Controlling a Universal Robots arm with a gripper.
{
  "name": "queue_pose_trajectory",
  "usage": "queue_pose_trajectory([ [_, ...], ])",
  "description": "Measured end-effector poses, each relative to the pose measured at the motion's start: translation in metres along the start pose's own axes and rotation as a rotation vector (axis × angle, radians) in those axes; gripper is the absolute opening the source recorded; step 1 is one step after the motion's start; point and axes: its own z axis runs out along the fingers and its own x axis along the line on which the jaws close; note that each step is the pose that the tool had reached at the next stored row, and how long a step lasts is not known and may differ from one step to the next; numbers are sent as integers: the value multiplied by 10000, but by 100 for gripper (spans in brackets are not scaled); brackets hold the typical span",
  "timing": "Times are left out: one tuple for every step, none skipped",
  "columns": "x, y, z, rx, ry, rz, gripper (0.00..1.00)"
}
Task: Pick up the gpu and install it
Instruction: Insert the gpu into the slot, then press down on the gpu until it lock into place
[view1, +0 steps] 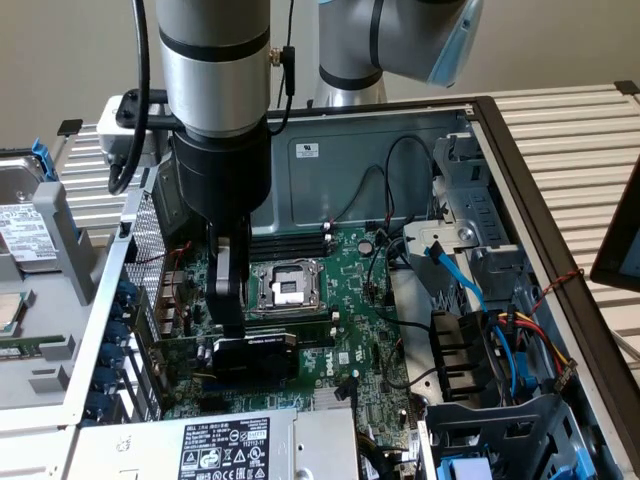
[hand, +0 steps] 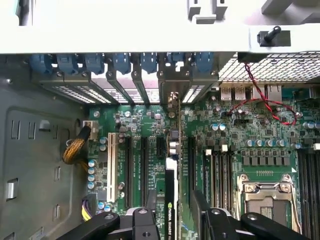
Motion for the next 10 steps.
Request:
queue_pose_trajectory([
  [-2,0,0,5,7,1,41],
  [-2,0,-1,5,11,0,41],
  [-2,0,-1,5,13,-1,41],
  [-2,0,-1,5,14,-1,41],
  [-2,0,-1,5,14,0,41],
  [-3,0,-1,5,14,0,41],
  [-3,0,-1,5,14,-1,41],
  [-3,0,-1,5,14,-3,41],
  [-4,0,-1,5,15,-5,41],
  [-5,0,-1,5,17,-7,41],
])
